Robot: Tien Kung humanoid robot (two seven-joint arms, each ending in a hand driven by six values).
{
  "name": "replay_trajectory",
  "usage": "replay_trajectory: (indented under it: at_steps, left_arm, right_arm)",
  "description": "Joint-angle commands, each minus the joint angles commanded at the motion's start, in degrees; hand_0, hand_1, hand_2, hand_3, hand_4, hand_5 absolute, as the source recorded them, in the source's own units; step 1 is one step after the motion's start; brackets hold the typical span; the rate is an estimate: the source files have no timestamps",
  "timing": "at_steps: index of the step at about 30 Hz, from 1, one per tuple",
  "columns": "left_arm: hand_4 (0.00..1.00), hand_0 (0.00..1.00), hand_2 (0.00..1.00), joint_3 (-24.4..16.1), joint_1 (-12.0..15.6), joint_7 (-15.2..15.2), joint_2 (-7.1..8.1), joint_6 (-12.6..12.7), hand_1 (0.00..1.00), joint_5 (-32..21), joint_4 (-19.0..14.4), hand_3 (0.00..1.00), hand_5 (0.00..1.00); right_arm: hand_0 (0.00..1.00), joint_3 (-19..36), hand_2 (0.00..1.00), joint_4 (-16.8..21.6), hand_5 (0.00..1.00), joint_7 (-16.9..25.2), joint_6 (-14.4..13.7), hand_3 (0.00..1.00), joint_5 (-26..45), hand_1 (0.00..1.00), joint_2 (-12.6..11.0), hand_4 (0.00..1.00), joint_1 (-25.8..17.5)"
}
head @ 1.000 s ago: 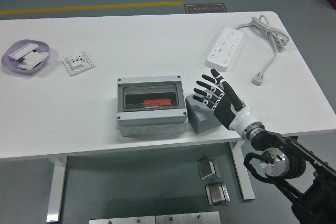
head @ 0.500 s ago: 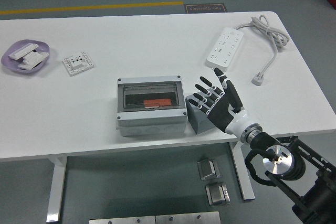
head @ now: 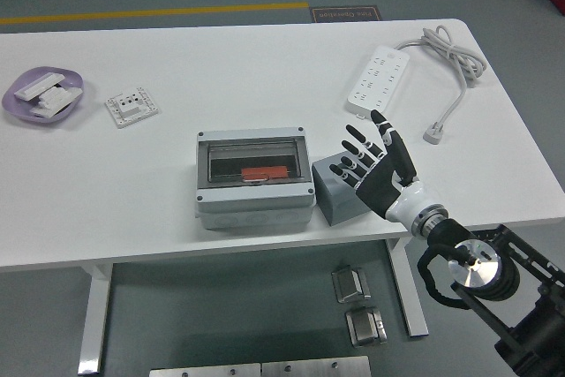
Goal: Pick up the cylinder from the cube,place it in the box,flap close box
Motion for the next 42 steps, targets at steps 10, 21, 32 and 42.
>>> replay_trajectory:
  at_steps: [10, 21, 32, 42]
  left_arm:
    - [0.621, 0.556, 0.421, -0.2, 0.0, -0.5, -0.37, 0.2, 0.349, -0.1, 0.2, 0.574, 0.224]
    - [0.627, 0.58, 0.473, -0.6, -0.2, -1.2, -0.54, 0.5, 0.435, 0.1, 0.2, 0.578, 0.224]
    - [0.628, 0.585, 0.504, -1.1, -0.1, -1.4, -0.74, 0.2, 0.478, 0.1, 0.2, 0.58, 0.223]
    - [0.628, 0.586, 0.509, -2.0, 0.1, -3.0, -0.52, -2.1, 0.485, -0.5, -0.5, 0.58, 0.224]
  right_arm:
    - [0.116, 5.7, 0.26, 1.4, 0.604, -1.7, -1.2, 0.563, -8.0, 0.171, -1.1, 0.863, -0.3]
    - [0.229, 11.8, 0.417, 1.3, 0.581, 0.5, -6.1, 0.603, -30.9, 0.309, -3.1, 0.86, 0.7]
    - [0.755, 12.1, 0.779, -1.8, 0.313, 6.3, -8.1, 0.827, -50.5, 0.754, -2.2, 0.868, 0.4]
    - [0.768, 14.8, 0.788, -2.8, 0.313, 5.6, -4.8, 0.825, -43.7, 0.764, -4.0, 0.866, -0.1]
